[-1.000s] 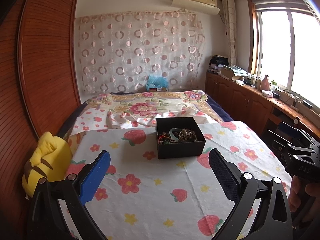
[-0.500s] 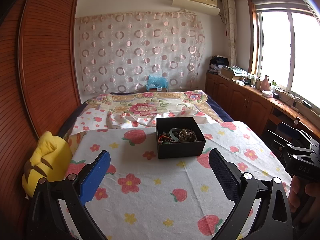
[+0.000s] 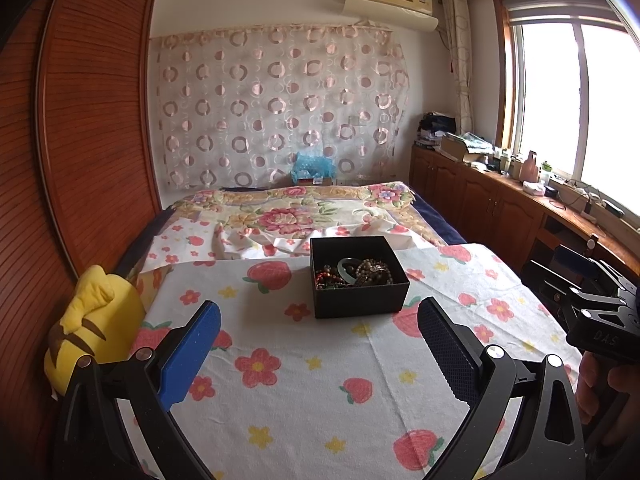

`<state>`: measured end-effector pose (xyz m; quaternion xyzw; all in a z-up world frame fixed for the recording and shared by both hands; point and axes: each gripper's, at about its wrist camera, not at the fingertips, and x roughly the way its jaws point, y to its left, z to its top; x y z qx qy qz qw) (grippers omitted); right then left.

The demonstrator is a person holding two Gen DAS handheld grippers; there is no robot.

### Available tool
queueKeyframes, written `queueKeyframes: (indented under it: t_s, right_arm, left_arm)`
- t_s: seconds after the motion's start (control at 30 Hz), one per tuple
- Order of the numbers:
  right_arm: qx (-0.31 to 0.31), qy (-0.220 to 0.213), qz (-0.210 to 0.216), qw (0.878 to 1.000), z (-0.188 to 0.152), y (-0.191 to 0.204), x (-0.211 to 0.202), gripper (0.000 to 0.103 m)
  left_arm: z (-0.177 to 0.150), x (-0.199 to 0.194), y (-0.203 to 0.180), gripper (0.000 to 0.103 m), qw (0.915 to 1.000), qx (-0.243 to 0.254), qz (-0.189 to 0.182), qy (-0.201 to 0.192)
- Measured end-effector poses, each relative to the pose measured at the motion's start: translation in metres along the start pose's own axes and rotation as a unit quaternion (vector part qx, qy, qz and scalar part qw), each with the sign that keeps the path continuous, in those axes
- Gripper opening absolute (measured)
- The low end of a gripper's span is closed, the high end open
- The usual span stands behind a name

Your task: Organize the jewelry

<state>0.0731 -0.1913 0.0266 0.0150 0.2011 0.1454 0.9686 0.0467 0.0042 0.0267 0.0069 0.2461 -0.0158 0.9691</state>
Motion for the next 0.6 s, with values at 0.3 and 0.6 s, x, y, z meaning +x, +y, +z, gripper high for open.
queueKeyframes:
  t_s: [0.3,0.6]
  right_arm:
    - [0.000,0.001,0.000,1.000,0.0000,-0.0001,0.0000,0.100]
    - [0.000,0.000,0.000,1.000,0.0008,-0.0001,-0.0006,0.100]
  left_arm:
    - [0.0003,-0.0001,-0.0012,0.095,1.0000,0.000,-0.001,0.000]
    - [-0.0002,-0.0006,-0.0018,0.095,1.0000,0.000,-0.001,-0.001]
